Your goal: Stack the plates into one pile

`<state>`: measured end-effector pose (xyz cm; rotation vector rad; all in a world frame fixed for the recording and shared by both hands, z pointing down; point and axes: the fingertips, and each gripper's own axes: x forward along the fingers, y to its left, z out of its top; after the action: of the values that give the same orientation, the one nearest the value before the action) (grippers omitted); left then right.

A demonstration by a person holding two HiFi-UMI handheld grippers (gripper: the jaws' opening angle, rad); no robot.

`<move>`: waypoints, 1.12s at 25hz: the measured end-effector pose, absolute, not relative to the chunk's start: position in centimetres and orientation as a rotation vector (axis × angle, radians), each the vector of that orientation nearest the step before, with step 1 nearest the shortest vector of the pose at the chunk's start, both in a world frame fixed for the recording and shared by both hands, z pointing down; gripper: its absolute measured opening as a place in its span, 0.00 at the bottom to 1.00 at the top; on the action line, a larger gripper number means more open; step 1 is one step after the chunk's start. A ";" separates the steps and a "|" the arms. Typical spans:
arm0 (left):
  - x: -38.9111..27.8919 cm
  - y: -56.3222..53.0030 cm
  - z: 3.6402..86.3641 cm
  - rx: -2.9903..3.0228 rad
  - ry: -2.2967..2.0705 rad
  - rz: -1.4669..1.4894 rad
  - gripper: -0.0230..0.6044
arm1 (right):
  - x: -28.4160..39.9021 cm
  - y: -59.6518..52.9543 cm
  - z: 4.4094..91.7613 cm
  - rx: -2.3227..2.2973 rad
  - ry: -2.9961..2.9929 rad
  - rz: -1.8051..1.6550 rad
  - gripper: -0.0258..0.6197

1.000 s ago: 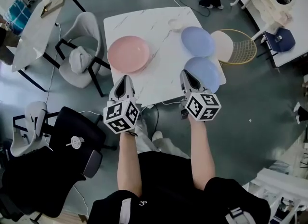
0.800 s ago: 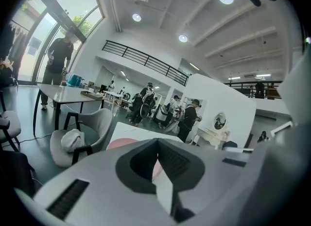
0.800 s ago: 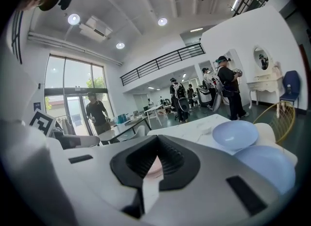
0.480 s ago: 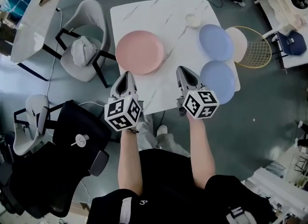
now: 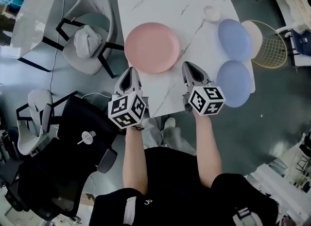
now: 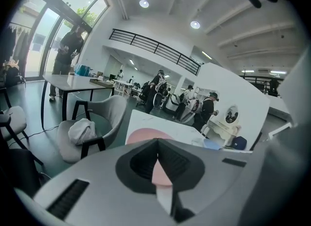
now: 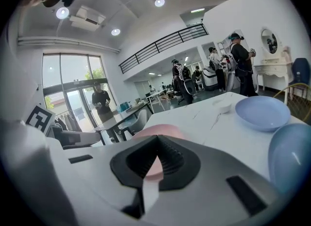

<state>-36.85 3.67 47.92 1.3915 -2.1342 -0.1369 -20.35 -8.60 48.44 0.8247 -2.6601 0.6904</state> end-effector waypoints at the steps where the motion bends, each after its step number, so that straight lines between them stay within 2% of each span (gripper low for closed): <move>1: -37.1 3.6 48.5 1.385 -2.128 -0.136 0.06 | -20.5 -8.8 48.9 0.831 -2.651 0.694 0.05; 10: -40.0 1.4 52.5 1.341 -2.059 -0.112 0.06 | -20.9 -11.7 52.1 0.930 -2.557 0.729 0.06; 18: -43.3 -0.8 55.2 1.294 -2.067 -0.022 0.07 | -22.0 -14.0 55.1 0.959 -2.486 0.772 0.13; 21: -44.0 -1.7 56.0 1.311 -2.032 -0.023 0.19 | -22.7 -14.6 56.4 0.949 -2.458 0.786 0.16; 28: -45.2 -2.4 58.0 1.292 -1.990 0.052 0.23 | -23.4 -15.1 58.7 0.961 -2.391 0.833 0.22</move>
<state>-45.18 -2.43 58.02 1.2922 -1.9904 0.0525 -23.36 -15.10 58.66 0.9612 -2.3909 0.8329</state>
